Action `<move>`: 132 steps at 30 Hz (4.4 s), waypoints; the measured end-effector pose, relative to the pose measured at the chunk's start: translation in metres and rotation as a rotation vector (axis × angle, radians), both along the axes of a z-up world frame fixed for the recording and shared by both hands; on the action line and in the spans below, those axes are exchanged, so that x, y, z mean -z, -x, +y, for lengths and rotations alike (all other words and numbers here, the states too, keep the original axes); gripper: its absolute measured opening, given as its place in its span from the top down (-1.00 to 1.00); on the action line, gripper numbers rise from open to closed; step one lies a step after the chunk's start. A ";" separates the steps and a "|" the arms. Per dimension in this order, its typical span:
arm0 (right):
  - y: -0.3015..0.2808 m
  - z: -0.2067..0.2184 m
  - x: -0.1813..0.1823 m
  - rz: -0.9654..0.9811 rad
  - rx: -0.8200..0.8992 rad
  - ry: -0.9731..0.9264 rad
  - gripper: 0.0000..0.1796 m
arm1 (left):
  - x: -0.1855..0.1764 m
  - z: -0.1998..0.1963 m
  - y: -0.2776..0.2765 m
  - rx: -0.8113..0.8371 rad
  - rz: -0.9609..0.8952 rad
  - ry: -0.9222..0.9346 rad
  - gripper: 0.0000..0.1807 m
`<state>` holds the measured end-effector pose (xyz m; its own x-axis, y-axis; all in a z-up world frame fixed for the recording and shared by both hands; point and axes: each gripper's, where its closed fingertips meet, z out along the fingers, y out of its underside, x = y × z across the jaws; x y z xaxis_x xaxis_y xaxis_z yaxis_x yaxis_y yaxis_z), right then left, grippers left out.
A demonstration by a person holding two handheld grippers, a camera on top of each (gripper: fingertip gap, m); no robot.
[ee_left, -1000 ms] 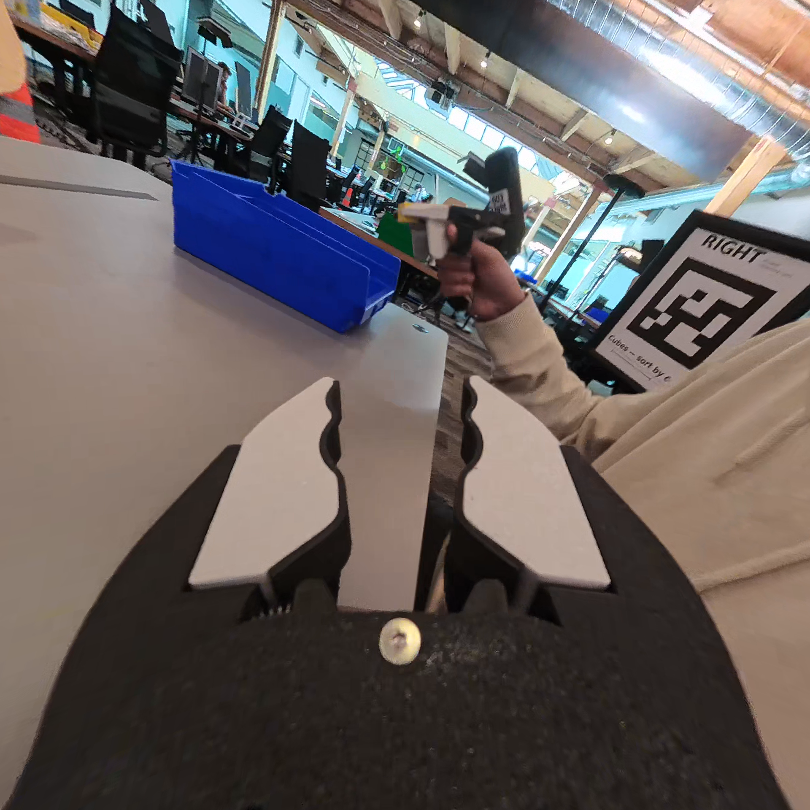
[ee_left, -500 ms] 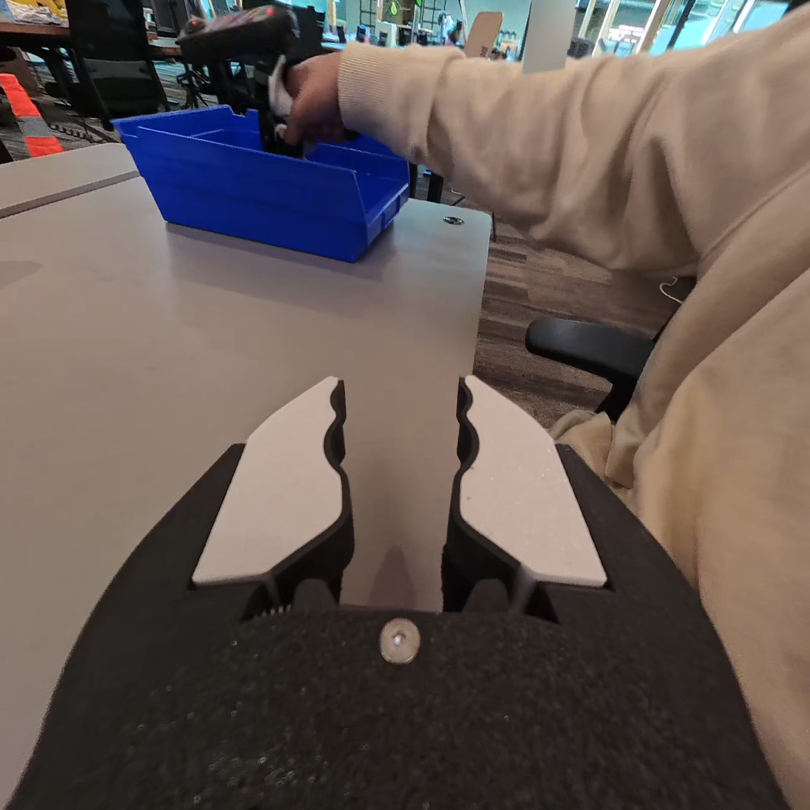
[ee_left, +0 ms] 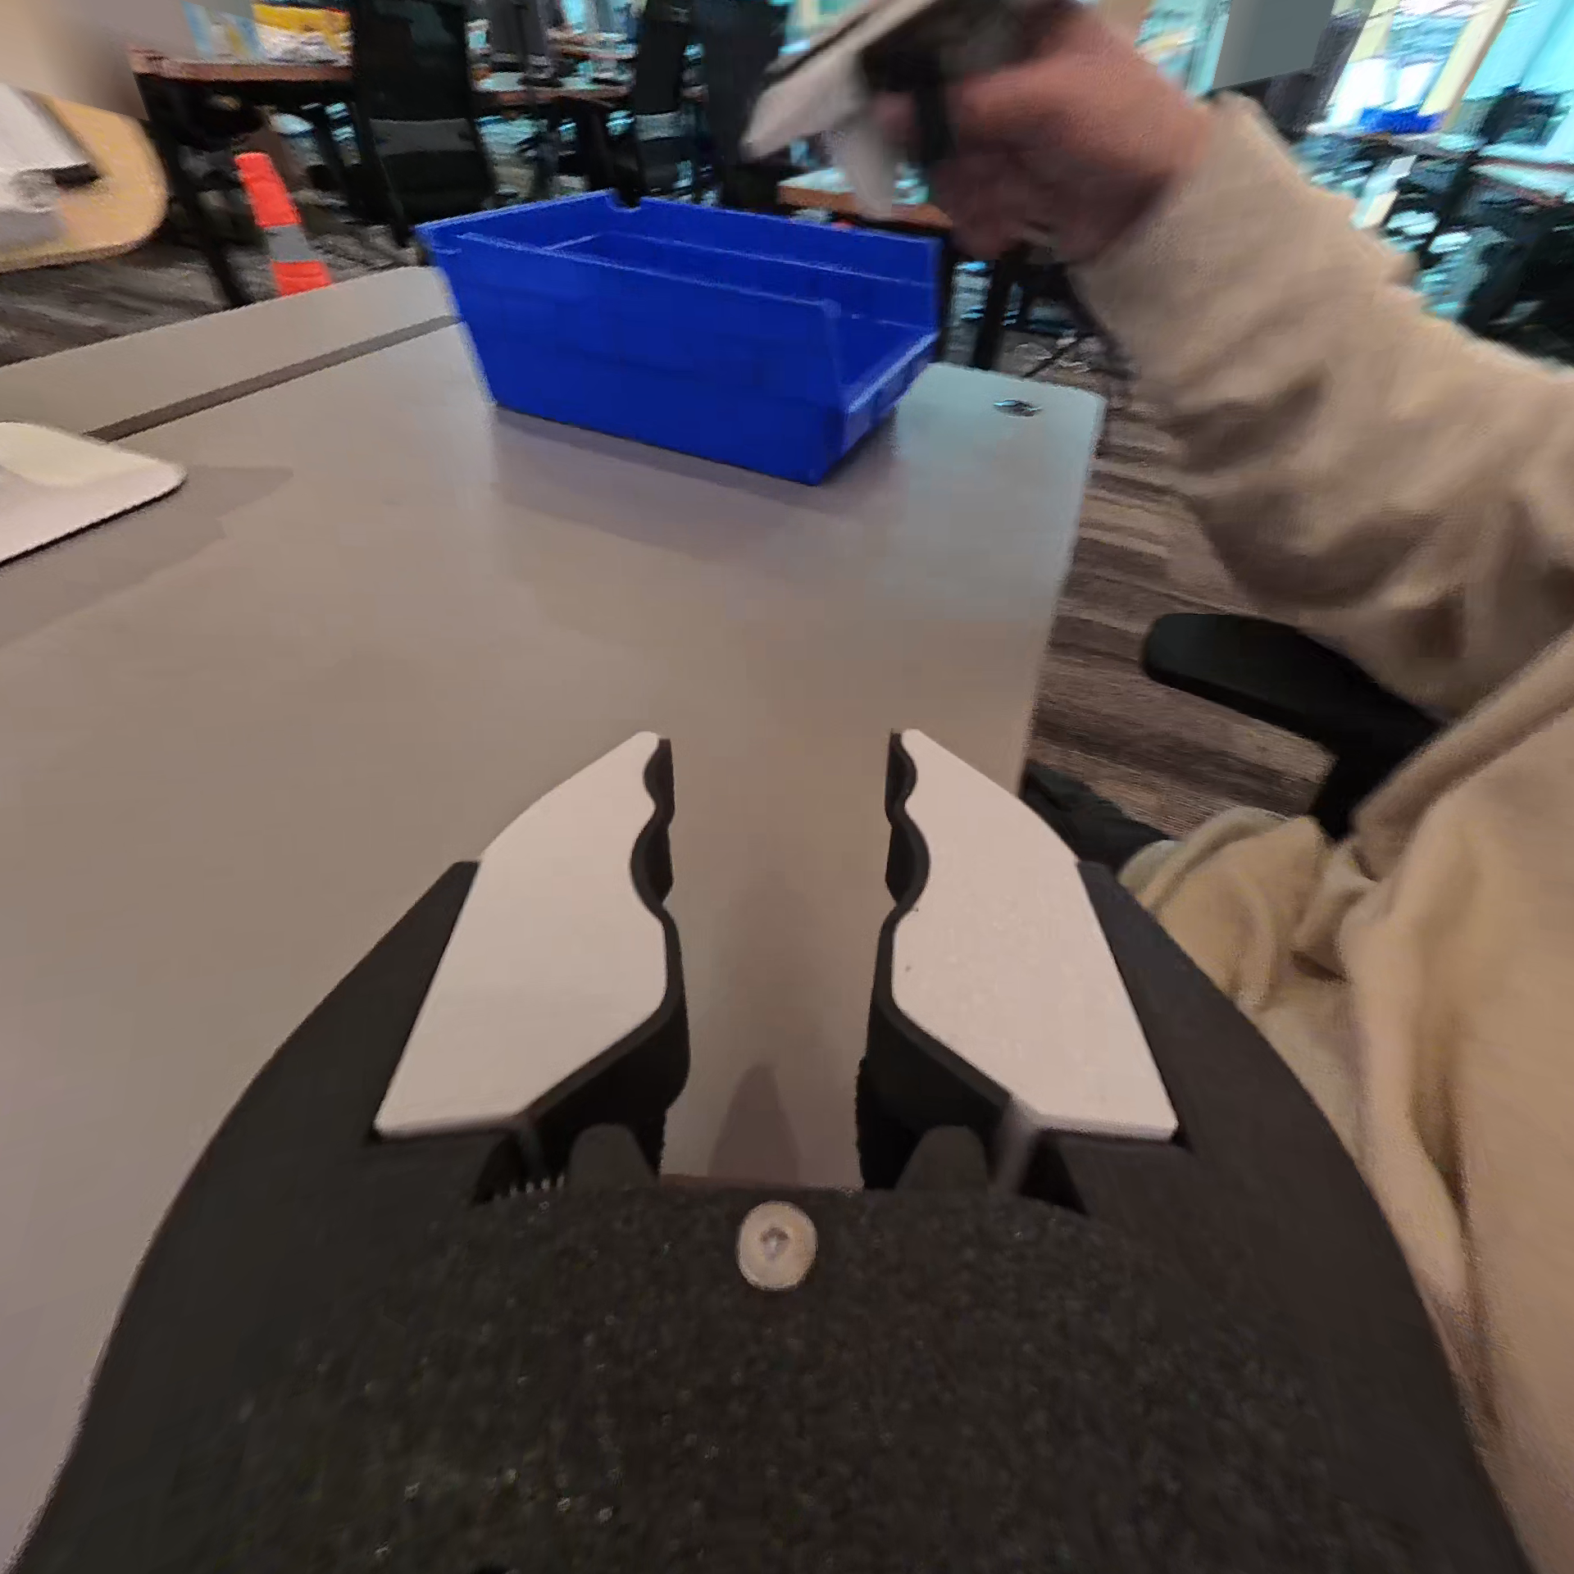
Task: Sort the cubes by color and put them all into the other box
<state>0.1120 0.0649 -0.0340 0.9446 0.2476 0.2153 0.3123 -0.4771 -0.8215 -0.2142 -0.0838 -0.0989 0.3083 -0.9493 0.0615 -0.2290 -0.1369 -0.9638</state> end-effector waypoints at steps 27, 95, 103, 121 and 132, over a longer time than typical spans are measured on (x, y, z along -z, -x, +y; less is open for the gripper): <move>0.190 -0.113 0.058 0.632 -0.517 -0.074 0.67 | -0.009 0.278 0.274 -0.948 0.396 0.360 0.42; 0.261 -0.093 0.019 1.718 -0.931 0.516 0.75 | -0.038 0.061 -0.075 0.160 -0.016 -0.307 0.52; 0.218 -0.070 0.053 0.993 -0.641 0.059 0.75 | -0.006 0.080 0.001 -0.429 0.074 -0.086 0.56; -0.103 0.122 0.077 0.165 0.241 0.293 0.74 | 0.004 0.053 0.000 -0.324 0.041 -0.041 0.54; -0.147 0.155 0.141 -0.017 0.399 0.584 0.62 | 0.015 0.054 0.008 -0.316 0.052 0.023 0.53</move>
<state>0.2586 0.2203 -0.1755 0.9850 -0.0376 0.1682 0.0320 -0.9191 -0.3927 -0.2227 -0.0300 -0.1139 0.5910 -0.8046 0.0583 -0.2210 -0.2309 -0.9475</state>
